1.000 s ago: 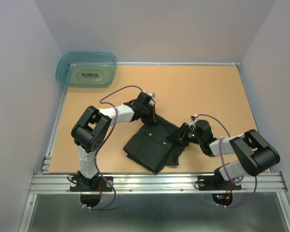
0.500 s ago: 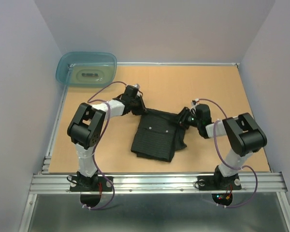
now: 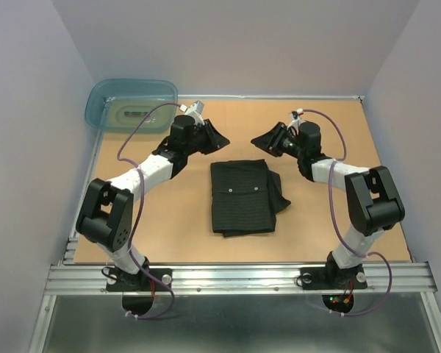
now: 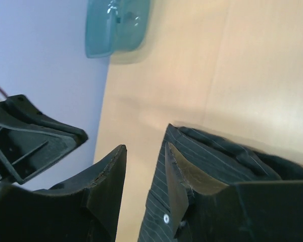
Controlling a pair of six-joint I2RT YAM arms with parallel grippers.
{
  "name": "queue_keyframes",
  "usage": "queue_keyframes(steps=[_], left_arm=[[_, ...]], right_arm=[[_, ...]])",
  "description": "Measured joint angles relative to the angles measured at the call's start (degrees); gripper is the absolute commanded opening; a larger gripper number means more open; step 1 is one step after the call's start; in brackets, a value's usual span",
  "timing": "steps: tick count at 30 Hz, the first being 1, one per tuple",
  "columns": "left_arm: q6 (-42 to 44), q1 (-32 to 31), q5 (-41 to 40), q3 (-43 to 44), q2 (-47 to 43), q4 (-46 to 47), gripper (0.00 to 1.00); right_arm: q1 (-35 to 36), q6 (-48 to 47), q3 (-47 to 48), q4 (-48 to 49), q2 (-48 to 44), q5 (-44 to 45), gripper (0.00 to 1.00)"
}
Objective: Fold and stack the long sleeve shirts
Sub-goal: Fold the shirt
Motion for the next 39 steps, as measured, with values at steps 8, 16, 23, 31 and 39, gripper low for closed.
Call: queue_keyframes(steps=[8, 16, 23, 31, 39], left_arm=[[-2.5, -0.1, 4.4, -0.1, 13.6, 5.8, 0.25], [-3.2, 0.0, 4.4, -1.9, 19.3, 6.9, 0.25], [-3.4, 0.8, 4.1, -2.5, 19.7, 8.4, 0.27], [-0.4, -0.8, 0.3, -7.6, 4.2, 2.1, 0.39], [0.2, -12.1, 1.2, -17.2, -16.7, -0.3, 0.39]], right_arm=[[2.1, 6.3, 1.4, 10.2, 14.3, -2.1, 0.42], [-1.2, 7.2, 1.0, 14.8, 22.8, -2.3, 0.42], [-7.7, 7.5, 1.0, 16.2, 23.5, -3.9, 0.43], [-8.0, 7.8, -5.6, 13.2, 7.4, -8.7, 0.43], [3.1, 2.6, -16.9, 4.9, -16.3, -11.5, 0.43]])
